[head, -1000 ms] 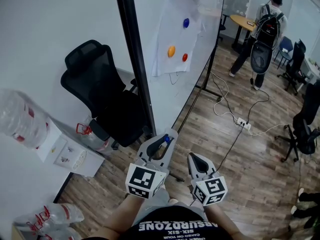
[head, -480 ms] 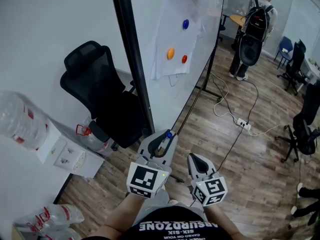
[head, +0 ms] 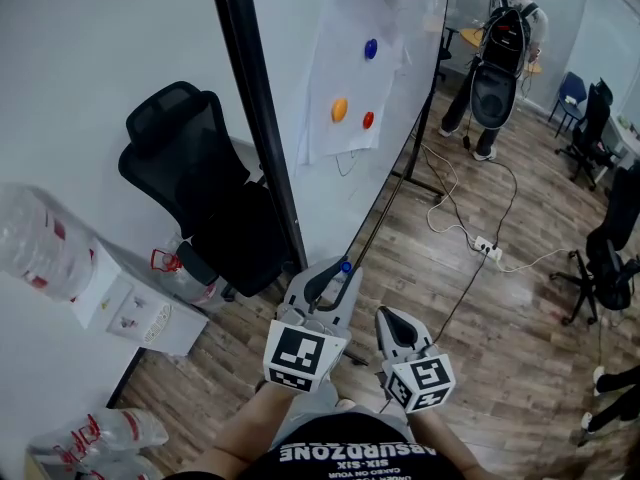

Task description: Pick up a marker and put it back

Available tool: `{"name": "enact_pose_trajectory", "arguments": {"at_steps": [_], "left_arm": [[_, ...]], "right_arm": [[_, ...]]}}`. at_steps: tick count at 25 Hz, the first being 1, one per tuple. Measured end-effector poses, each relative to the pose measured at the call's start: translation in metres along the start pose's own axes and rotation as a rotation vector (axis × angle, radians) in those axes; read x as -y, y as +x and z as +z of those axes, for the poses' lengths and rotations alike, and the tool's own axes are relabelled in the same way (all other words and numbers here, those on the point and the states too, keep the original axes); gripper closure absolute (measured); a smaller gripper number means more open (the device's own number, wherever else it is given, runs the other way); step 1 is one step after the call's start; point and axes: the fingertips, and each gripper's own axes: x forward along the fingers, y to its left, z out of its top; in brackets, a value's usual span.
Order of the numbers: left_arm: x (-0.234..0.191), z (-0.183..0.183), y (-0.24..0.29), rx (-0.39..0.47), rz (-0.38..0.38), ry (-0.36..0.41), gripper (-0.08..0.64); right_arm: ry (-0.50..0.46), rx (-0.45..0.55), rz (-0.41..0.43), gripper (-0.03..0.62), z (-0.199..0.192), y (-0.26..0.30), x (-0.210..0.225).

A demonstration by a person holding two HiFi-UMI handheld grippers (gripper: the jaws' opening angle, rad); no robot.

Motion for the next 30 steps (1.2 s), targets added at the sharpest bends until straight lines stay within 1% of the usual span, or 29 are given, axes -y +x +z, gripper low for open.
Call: {"name": "enact_pose_trajectory", "arguments": {"at_steps": [5,9,19,24,30], "left_arm": [[0.003,-0.006,0.007,-0.015,0.016,0.008,0.482],[0.007,-0.017,0.014,-0.043,0.033,0.033,0.482],[0.007,-0.04,0.024,-0.097,0.058,0.063,0.482],[0.007,-0.053,0.026,-0.126,0.06,0.075,0.482],[0.013,-0.07,0.033,-0.145,0.031,0.093,0.482]], "right_arm": [[0.004,-0.005,-0.009,0.594,-0.001,-0.001,0.005],[0.005,-0.006,-0.006,0.594,-0.002,0.0,0.005],[0.01,-0.012,-0.008,0.594,-0.004,0.0,0.008],[0.009,-0.015,-0.009,0.595,-0.004,0.001,0.008],[0.005,-0.021,-0.008,0.594,-0.007,0.003,0.009]]}}
